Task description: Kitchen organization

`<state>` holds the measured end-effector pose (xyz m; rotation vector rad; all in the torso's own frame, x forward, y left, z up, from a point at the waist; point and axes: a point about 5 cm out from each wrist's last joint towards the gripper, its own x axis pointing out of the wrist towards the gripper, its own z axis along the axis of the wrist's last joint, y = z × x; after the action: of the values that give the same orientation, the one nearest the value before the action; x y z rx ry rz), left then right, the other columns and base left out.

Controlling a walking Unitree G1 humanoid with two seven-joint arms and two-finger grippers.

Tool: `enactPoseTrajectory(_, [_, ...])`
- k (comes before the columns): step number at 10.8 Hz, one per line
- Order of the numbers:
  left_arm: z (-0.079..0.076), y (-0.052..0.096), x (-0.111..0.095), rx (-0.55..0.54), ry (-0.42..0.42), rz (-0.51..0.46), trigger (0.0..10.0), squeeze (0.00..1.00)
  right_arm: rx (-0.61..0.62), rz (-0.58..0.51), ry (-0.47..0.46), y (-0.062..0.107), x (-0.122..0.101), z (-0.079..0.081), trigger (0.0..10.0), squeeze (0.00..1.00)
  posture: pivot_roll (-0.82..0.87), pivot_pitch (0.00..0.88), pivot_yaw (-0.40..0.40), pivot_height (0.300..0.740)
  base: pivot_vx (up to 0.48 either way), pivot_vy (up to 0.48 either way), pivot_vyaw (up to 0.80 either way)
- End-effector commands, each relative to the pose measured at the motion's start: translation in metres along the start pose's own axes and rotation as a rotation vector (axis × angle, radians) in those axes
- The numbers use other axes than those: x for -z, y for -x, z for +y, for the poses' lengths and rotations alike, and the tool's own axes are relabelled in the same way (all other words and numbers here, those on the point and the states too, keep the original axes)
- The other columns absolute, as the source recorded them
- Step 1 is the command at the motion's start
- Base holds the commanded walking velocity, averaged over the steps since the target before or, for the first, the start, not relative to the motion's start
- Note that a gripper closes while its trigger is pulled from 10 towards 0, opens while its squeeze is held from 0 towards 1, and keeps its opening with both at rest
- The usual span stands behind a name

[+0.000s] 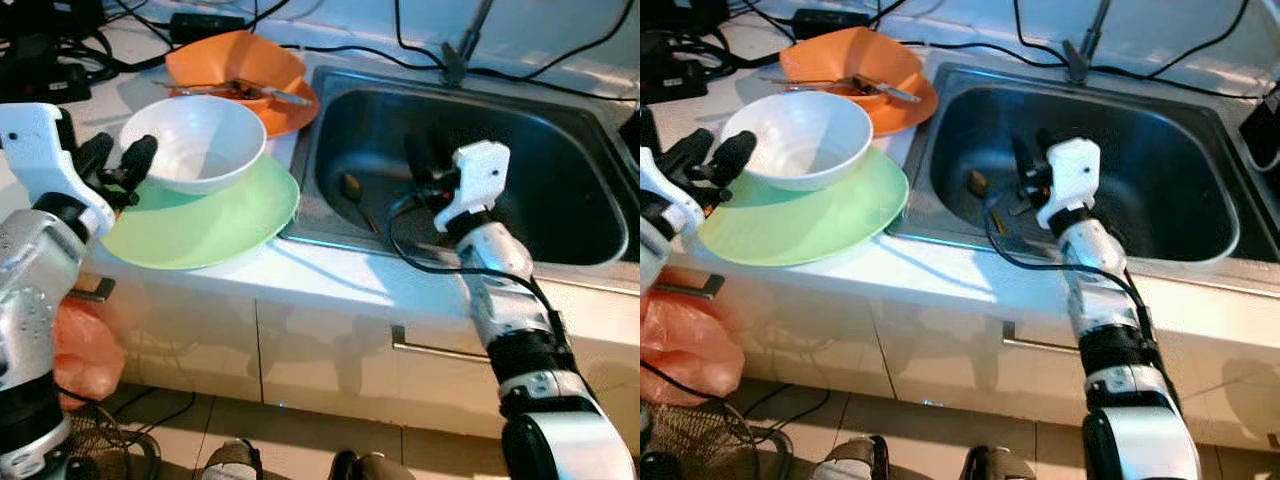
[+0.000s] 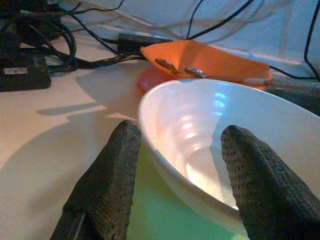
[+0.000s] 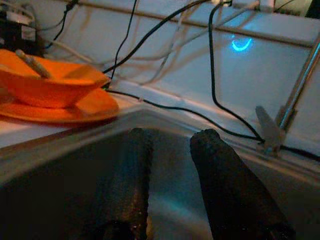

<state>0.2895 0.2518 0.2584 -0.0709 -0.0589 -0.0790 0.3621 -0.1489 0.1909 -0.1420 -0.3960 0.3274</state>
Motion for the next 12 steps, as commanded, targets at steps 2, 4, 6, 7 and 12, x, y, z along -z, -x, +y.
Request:
enactPoseTrajectory(2, [0.006, 0.004, 0.002, -0.013, 0.047, 0.038, 10.0, 0.00, -0.051, 0.007, -0.006, 0.005, 0.001, 0.008, 10.0, 0.00, 0.14, 0.139, -0.054, 0.740, 0.000, 0.000, 0.00])
enactPoseTrajectory(4, [0.000, 0.001, 0.013, -0.012, 0.073, 0.078, 10.0, 0.00, -0.089, 0.004, -0.018, 0.005, 0.000, 0.018, 10.0, 0.00, 0.15, 0.131, -0.049, 0.740, 0.000, 0.000, 0.00])
enactPoseTrajectory(6, [-0.010, -0.002, 0.029, 0.041, 0.132, 0.148, 10.0, 0.00, -0.103, -0.001, -0.023, 0.003, -0.001, 0.023, 10.0, 0.00, 0.14, 0.121, -0.040, 0.740, 0.000, 0.000, 0.00])
enactPoseTrajectory(7, [-0.012, -0.002, 0.037, 0.051, 0.167, 0.184, 10.0, 0.00, -0.106, -0.001, -0.023, 0.003, -0.002, 0.024, 10.0, 0.00, 0.14, 0.120, -0.036, 0.740, 0.000, 0.000, 0.00])
enactPoseTrajectory(12, [-0.017, -0.010, 0.037, 0.024, 0.285, 0.124, 2.3, 0.00, -0.110, 0.004, -0.027, 0.003, -0.002, 0.029, 10.0, 0.00, 0.14, 0.136, -0.040, 0.740, 0.000, 0.000, 0.00])
